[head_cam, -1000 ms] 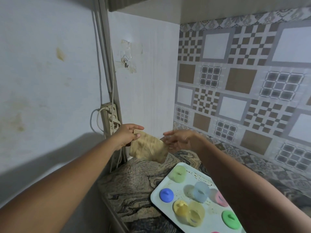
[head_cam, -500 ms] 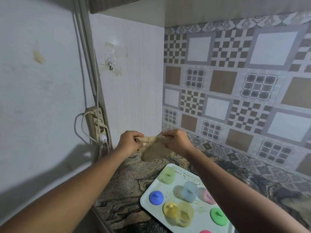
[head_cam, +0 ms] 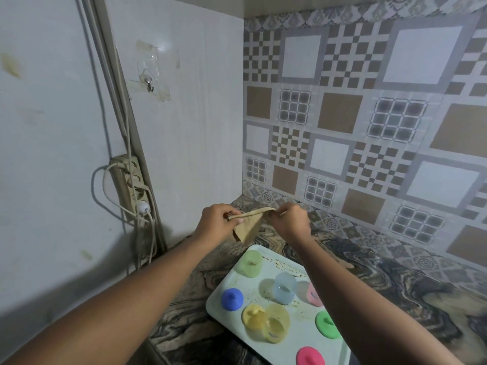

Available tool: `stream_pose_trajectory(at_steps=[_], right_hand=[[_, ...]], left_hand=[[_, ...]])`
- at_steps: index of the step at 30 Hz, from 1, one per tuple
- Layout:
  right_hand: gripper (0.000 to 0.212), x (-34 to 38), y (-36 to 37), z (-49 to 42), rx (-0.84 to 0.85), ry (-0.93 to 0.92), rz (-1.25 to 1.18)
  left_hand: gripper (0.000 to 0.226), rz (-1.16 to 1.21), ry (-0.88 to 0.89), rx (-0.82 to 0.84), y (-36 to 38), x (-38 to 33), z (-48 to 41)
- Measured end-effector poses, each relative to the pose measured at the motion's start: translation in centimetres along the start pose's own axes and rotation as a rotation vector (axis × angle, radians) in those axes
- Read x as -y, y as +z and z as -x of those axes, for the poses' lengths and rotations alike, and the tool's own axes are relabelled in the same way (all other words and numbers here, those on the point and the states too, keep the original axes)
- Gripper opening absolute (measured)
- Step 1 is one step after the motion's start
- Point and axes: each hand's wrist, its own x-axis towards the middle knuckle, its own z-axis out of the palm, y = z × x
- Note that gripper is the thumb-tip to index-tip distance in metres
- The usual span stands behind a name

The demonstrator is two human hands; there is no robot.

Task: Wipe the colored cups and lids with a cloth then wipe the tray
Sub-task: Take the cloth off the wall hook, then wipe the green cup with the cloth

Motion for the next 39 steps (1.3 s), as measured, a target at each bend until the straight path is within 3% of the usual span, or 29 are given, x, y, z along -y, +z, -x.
stream_pose_trajectory(at_steps=[2, 4, 8, 11, 15, 20, 23, 26, 28, 30, 33, 39], right_hand=[[0.034, -0.5, 0.9, 0.2, 0.010, 0.136, -0.259], [0.049, -0.4, 1.4, 0.8, 0.063, 0.352, -0.678], [0.094, -0.5, 1.4, 1.3, 0.394, 0.541, -1.213], [0.088, -0.6, 1.8, 1.3, 0.475, 0.594, -1.396], [0.039, -0.8, 2.3, 1.2, 0.460, 0.605, -1.362], [0.018, -1.9, 2.1, 0.4, 0.244, 0.681, -1.353], [0.023, -3.2, 2.3, -0.4, 0.178, 0.682, -1.293], [0.052, -4.9, 2.9, -0.8, 0.217, 0.611, -1.188], [0.042, -5.4, 3.2, -0.2, 0.206, 0.577, -1.171], [0.029, -6.2, 3.8, 0.3, 0.207, 0.535, -1.118], [0.026, -7.3, 5.0, 0.7, 0.260, 0.471, -1.038], [0.022, -8.1, 6.5, 0.6, 0.249, 0.408, -0.851]], left_hand=[[0.013, 0.031, 0.025, -0.007, 1.2, -0.2, -0.1], [0.016, 0.049, 0.049, -0.008, 2.4, -0.5, -0.2], [0.021, 0.077, 0.080, 0.036, 4.1, -0.9, -0.1], [0.019, 0.118, 0.101, 0.077, 5.1, -0.9, 0.0], [0.019, 0.127, 0.123, 0.134, 6.0, -0.6, 0.1], [0.027, 0.082, 0.073, 0.235, 6.8, 0.3, 0.3], [0.049, 0.036, 0.042, 0.268, 7.3, 1.9, 0.8], [0.062, -0.146, 0.028, 0.316, 8.2, 4.1, 1.3], [0.064, -0.280, 0.010, 0.396, 9.2, 5.9, 1.6], [0.061, -0.379, -0.052, 0.476, 10.5, 7.6, 2.0], [0.050, -0.456, -0.093, 0.527, 11.9, 9.1, 2.6], [0.026, -0.408, -0.090, 0.493, 13.3, 10.6, 2.6]])
